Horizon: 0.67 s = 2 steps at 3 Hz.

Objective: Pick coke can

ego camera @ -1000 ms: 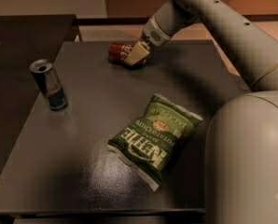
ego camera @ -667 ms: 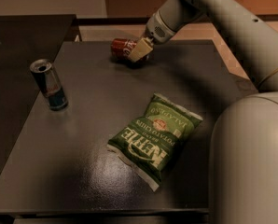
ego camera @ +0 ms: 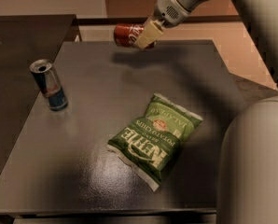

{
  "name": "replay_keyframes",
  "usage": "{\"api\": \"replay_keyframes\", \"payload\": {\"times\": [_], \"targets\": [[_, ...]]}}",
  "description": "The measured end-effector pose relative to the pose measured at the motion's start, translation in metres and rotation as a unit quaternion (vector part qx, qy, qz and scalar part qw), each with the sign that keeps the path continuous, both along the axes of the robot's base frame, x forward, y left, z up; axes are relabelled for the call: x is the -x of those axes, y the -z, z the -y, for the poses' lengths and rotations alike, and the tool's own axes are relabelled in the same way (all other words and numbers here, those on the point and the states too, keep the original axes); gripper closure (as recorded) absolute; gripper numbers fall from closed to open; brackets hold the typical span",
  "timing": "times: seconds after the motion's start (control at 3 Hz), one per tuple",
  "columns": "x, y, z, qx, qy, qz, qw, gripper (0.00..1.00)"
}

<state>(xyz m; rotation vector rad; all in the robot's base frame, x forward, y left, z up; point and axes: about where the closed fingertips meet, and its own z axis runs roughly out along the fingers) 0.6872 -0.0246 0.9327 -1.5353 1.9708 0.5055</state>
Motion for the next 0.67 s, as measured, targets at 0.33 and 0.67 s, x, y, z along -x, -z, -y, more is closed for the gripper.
{"api": "replay_keyframes", "payload": {"times": [0.33,0.67], "targets": [[0.0196,-0.0552,0.0089,-0.005,-0.034,0.036,0.9988,1.00],[0.0197,-0.0568,0.0086,-0.006,-0.035,0.037,0.9987,1.00]]}}
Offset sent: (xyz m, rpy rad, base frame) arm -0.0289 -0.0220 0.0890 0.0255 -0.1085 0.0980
